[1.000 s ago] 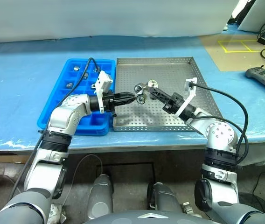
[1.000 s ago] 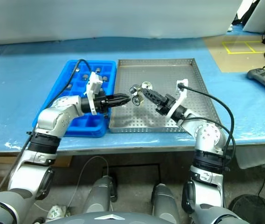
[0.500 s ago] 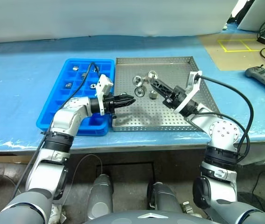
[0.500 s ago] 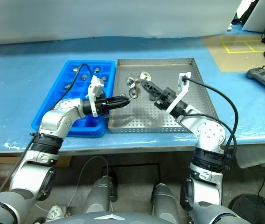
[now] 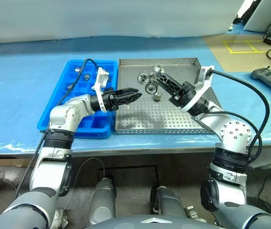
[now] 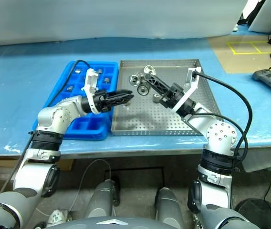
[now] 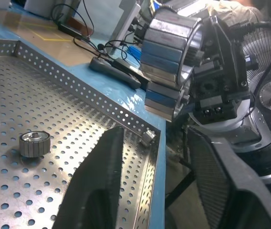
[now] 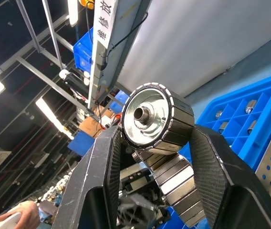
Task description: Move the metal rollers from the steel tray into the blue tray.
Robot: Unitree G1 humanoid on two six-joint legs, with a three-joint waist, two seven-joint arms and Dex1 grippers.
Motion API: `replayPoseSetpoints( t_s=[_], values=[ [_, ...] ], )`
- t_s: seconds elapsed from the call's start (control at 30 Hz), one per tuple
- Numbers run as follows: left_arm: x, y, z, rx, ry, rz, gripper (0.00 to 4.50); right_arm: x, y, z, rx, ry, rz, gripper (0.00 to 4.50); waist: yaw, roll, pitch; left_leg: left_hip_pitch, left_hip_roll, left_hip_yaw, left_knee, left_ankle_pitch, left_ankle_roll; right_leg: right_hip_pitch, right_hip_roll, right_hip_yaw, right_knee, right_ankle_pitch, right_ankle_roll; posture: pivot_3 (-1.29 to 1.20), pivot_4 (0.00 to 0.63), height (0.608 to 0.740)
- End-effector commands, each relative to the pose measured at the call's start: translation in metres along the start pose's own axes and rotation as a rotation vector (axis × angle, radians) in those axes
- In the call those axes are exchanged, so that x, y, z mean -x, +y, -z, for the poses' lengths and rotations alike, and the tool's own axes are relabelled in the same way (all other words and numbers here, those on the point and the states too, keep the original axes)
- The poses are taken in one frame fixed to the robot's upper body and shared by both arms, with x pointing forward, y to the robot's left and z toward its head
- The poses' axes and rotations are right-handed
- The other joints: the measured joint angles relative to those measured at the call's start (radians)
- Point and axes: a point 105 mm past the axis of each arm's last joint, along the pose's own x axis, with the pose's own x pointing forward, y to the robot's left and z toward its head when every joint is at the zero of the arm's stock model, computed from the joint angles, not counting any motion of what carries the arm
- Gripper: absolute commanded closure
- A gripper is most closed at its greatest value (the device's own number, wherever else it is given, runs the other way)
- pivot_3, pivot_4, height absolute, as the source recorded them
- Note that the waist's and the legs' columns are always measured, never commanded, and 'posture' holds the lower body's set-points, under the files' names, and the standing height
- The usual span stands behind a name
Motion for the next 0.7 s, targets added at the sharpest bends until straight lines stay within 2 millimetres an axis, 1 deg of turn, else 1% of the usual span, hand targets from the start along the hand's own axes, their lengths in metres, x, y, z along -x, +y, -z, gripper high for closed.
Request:
replayPoseSetpoints(
  t_s=[0.03,0.1,0.13,0.2,0.47,0.57,0.7],
  values=[
    [-0.007,-0.006,0.005,-0.085,0.047,0.014,0.84,-0.004,0.018,-0.01,0.033,-0.036,-0.073,2.76,0.0,0.0,0.0,0.0,0.0,0.0,0.0,0.0,0.0,0.0,0.0,0.0,0.0,0.0,0.0,-0.08,0.15,0.74],
    [-0.012,-0.005,0.005,-0.088,0.033,0.006,0.14,-0.005,0.02,-0.01,0.032,-0.037,-0.083,2.76,0.0,0.0,0.0,0.0,0.0,0.0,0.0,0.0,0.0,0.0,0.0,0.0,0.0,0.0,0.0,-0.08,0.15,0.74],
    [-0.015,-0.004,0.003,-0.088,0.02,0.001,0.03,-0.005,0.021,-0.01,0.033,-0.036,-0.086,2.76,0.0,0.0,0.0,0.0,0.0,0.0,0.0,0.0,0.0,0.0,0.0,0.0,0.0,0.0,0.0,-0.08,0.15,0.74],
    [-0.019,-0.006,-0.002,-0.075,-0.018,0.011,0.03,-0.005,0.022,-0.01,0.033,-0.033,-0.091,2.76,0.0,0.0,0.0,0.0,0.0,0.0,0.0,0.0,0.0,0.0,0.0,-0.001,0.0,0.0,0.0,-0.09,0.15,0.74],
    [-0.034,-0.001,-0.023,0.001,-0.171,0.021,0.03,-0.005,0.025,-0.009,0.028,-0.025,-0.104,2.76,-0.001,0.0,0.0,0.0,0.0,0.0,0.0,0.0,0.0,0.0,0.0,-0.001,0.0,0.0,0.0,-0.1,0.15,0.74],
    [-0.036,-0.001,-0.024,0.011,-0.181,0.027,0.03,-0.006,0.026,-0.008,0.028,-0.02,-0.104,2.76,-0.001,0.0,0.0,0.0,0.0,0.0,0.0,0.0,0.0,0.0,0.0,-0.001,-0.001,0.0,0.0,-0.1,0.15,0.74],
    [-0.04,-0.012,-0.019,0.043,-0.156,0.098,0.03,-0.006,0.025,-0.008,0.028,-0.02,-0.099,2.76,0.0,0.0,0.0,-0.001,0.0,0.0,0.0,0.0,0.001,0.0,0.0,-0.001,-0.002,0.0,0.0,-0.1,0.15,0.74]
  ],
)
